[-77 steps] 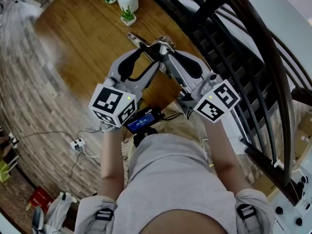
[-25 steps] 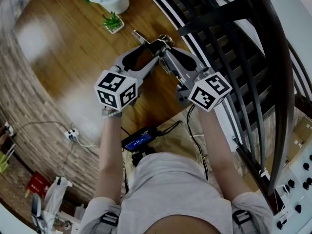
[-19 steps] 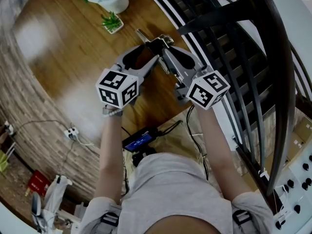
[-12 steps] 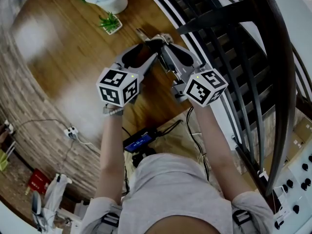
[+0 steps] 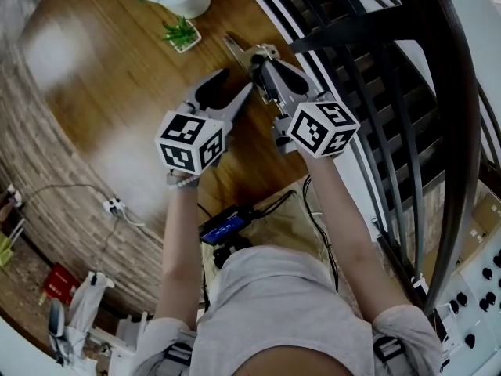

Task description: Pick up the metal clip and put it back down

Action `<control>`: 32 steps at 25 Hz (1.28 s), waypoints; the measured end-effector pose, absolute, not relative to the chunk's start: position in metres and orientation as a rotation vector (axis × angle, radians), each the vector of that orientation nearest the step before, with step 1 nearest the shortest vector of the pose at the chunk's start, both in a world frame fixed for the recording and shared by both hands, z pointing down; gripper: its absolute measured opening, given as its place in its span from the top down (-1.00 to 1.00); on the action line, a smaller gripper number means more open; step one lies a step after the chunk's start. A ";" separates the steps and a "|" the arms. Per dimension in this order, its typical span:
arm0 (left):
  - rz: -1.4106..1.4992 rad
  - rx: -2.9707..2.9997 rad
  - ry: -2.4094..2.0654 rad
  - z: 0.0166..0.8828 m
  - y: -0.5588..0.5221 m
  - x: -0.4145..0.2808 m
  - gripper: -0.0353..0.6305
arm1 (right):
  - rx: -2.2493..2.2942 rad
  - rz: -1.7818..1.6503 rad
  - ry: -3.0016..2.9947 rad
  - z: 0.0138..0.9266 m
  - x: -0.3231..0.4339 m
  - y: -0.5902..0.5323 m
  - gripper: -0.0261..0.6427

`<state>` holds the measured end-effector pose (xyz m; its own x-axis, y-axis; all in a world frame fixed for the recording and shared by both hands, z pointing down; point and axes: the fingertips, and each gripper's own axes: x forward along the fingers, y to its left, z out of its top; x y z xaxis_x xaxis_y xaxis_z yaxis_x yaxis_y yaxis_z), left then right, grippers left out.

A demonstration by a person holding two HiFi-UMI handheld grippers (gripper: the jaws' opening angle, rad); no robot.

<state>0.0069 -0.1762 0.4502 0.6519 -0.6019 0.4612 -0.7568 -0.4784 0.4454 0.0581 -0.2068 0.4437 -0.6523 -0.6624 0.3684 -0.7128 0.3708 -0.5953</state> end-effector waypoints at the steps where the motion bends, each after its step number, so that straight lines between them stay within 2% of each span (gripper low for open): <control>1: 0.313 2.240 -1.051 0.449 -0.176 0.006 0.23 | 1.287 1.166 -2.531 0.447 0.058 -0.209 0.85; 13: 0.256 2.254 -1.056 0.433 -0.172 -0.001 0.28 | 1.339 1.106 -2.450 0.456 0.057 -0.224 0.80; 17: 0.244 2.278 -1.067 0.424 -0.170 -0.003 0.32 | 1.357 1.057 -2.427 0.457 0.062 -0.225 0.62; 20: 0.242 2.299 -1.088 0.421 -0.169 -0.006 0.36 | 1.353 0.999 -2.416 0.462 0.067 -0.218 0.60; 22: 0.247 2.311 -1.122 0.418 -0.166 -0.010 0.47 | 1.358 0.932 -2.406 0.463 0.070 -0.210 0.64; 24: 0.246 2.325 -1.164 0.410 -0.163 -0.018 0.65 | 1.372 0.842 -2.399 0.456 0.073 -0.202 0.83; 26: 0.231 2.338 -1.199 0.400 -0.160 -0.026 0.78 | 1.382 0.771 -2.409 0.445 0.075 -0.194 0.92; 28: 0.217 2.351 -1.219 0.393 -0.156 -0.030 0.89 | 1.382 0.726 -2.429 0.435 0.076 -0.185 0.92; 32: 0.216 2.402 -1.220 0.382 -0.146 -0.029 0.86 | 1.392 0.653 -2.462 0.419 0.077 -0.169 0.92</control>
